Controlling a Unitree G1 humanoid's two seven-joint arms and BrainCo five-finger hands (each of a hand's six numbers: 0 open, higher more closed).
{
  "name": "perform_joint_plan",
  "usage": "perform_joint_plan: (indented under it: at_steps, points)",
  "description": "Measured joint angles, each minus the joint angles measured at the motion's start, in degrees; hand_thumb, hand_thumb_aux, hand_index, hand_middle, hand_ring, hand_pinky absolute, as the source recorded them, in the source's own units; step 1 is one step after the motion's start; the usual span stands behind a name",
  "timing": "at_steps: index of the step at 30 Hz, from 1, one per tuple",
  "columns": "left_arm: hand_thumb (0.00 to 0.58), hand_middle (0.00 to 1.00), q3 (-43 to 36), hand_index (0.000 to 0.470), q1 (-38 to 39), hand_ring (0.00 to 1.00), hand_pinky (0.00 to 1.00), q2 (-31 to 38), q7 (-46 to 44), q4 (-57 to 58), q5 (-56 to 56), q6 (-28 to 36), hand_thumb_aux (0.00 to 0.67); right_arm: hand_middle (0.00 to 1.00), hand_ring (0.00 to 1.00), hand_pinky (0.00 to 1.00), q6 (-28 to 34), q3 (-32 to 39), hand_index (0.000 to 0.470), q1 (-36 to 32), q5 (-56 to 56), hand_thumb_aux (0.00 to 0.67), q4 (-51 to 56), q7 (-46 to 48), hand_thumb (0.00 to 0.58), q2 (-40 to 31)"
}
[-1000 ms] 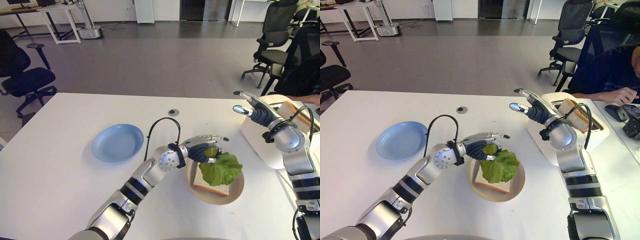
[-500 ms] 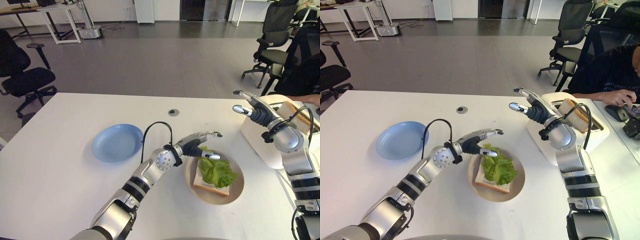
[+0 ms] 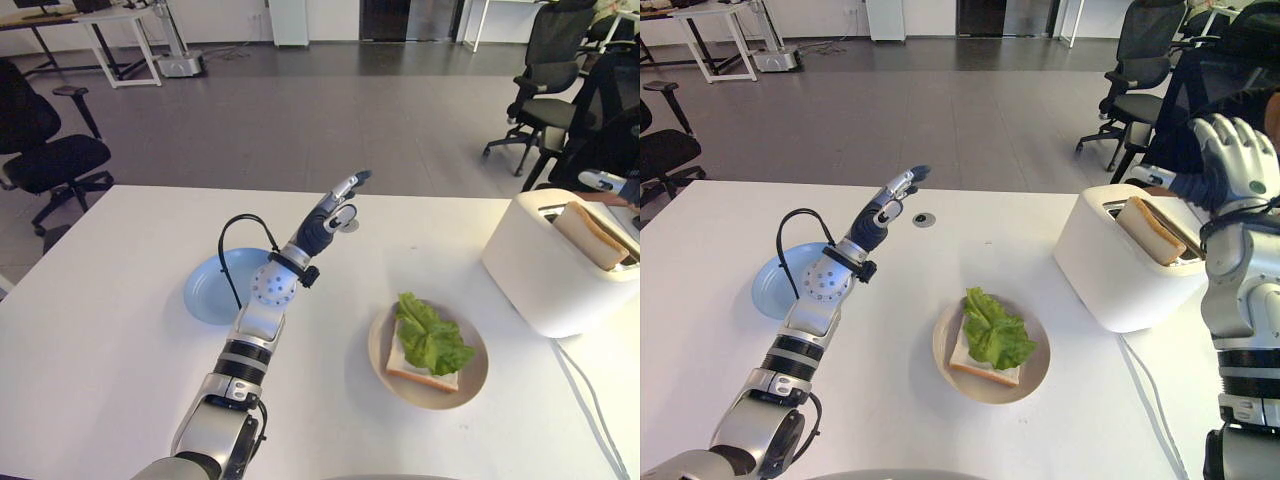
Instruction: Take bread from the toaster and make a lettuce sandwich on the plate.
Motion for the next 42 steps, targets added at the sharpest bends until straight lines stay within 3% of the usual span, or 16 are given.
perform_joint_plan:
  at_steps: [3, 4, 5, 14, 19, 24, 26, 29, 34, 42]
  points:
    - [0.000, 0.00, -0.04, 0.000, 0.87, 0.00, 0.00, -0.19, 0.19, -0.16, 0.16, 0.02, 0.000, 0.00, 0.00, 0.00, 0.92, 1.53, 0.000, 0.19, 1.09, 0.000, 2.07, 2.88, 0.000, 0.40]
    - [0.000, 0.00, -0.08, 0.000, 0.99, 0.00, 0.00, -0.19, 0.21, -0.26, 0.39, 0.02, 0.000, 0.00, 0.00, 0.00, 1.34, 1.87, 0.295, 0.43, 1.66, 0.420, 2.34, 4.16, 0.500, 0.50]
    - [0.000, 0.00, -0.09, 0.000, 1.00, 0.00, 0.00, -0.19, 0.21, -0.47, 0.47, 0.02, 0.000, 0.00, 0.00, 0.00, 1.62, 1.99, 0.470, 0.59, 2.33, 0.670, 2.49, 5.33, 0.580, 0.66]
    - [0.000, 0.00, 0.03, 0.000, 1.02, 0.00, 0.00, 0.08, 0.37, -0.22, 0.63, -0.07, 0.000, 0.00, 0.00, 0.00, 0.35, 3.45, 0.470, 1.26, 5.87, 0.670, 1.71, 7.61, 0.580, 2.12]
    - [0.000, 0.00, -0.02, 0.000, 1.32, 0.00, 0.00, 0.13, 0.57, 0.46, 1.16, -0.14, 0.000, 0.00, 0.00, 0.00, -5.47, 0.74, 0.470, -0.88, 6.17, 0.670, 0.54, -4.90, 0.580, 3.78]
    - [0.000, 0.00, -0.19, 0.000, 1.54, 0.00, 0.00, 0.08, 0.57, 0.62, 1.25, -0.20, 0.000, 0.00, 0.00, 0.00, -17.40, -6.03, 0.470, -7.58, 10.74, 0.670, -6.97, -18.22, 0.580, 4.46]
    - [0.000, 0.00, -0.31, 0.000, 1.60, 0.00, 0.00, 0.05, 0.57, 0.64, 1.28, -0.22, 0.000, 0.00, 0.00, 0.00, -19.67, -6.22, 0.470, -7.99, 17.49, 0.670, -7.58, -14.22, 0.580, 5.69]
    - [0.000, 0.00, -0.34, 0.000, 1.91, 0.00, 0.00, -0.26, 0.37, 0.45, 1.04, -0.19, 0.000, 0.00, 0.00, 0.00, -18.76, -2.75, 0.470, -8.24, 30.24, 0.670, -8.82, 0.64, 0.580, 8.15]
    - [0.000, 0.00, -0.24, 0.000, 3.34, 0.00, 0.00, -0.21, 0.11, -1.01, 0.94, 0.07, 0.000, 0.00, 0.00, 0.00, -8.67, 6.75, 0.470, -1.74, 47.37, 0.670, -13.77, 29.18, 0.580, 8.31]
    - [0.000, 0.00, -0.19, 0.000, 3.98, 0.00, 0.00, -0.50, -0.26, -2.53, 0.17, 0.88, 0.000, 0.00, 0.00, 0.00, 0.96, 10.96, 0.470, 3.12, 55.05, 0.670, -18.48, 39.47, 0.580, 12.38]
